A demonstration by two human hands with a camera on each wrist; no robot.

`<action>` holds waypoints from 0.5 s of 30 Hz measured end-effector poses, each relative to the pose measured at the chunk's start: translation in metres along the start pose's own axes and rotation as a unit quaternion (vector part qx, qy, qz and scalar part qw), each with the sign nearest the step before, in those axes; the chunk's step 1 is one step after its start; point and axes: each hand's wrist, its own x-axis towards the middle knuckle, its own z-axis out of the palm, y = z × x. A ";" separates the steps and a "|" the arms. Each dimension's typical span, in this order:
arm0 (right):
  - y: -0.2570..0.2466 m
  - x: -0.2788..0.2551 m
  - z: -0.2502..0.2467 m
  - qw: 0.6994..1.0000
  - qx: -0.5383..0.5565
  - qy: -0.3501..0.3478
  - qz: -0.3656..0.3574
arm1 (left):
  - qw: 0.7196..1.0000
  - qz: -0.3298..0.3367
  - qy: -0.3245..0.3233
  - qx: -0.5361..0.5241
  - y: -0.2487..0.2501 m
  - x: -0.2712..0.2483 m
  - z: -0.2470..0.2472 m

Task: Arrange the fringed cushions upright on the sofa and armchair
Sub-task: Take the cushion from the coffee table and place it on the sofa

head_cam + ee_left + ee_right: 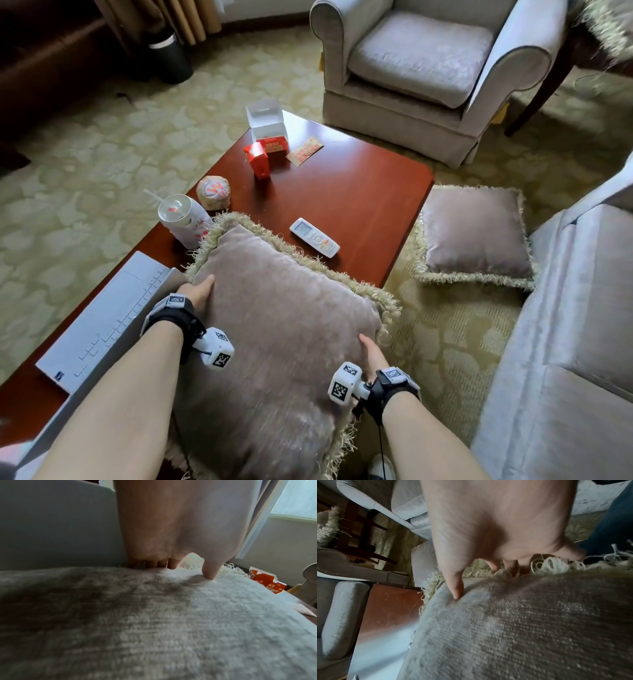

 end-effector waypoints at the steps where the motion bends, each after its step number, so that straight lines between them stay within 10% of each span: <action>1: -0.002 -0.002 0.003 1.000 0.000 0.002 -0.009 | 1.000 0.011 0.003 0.003 -0.001 0.001 -0.001; 15: -0.057 -0.147 -0.012 0.993 0.004 0.049 -0.108 | 0.990 0.128 -0.054 0.029 0.030 -0.105 -0.066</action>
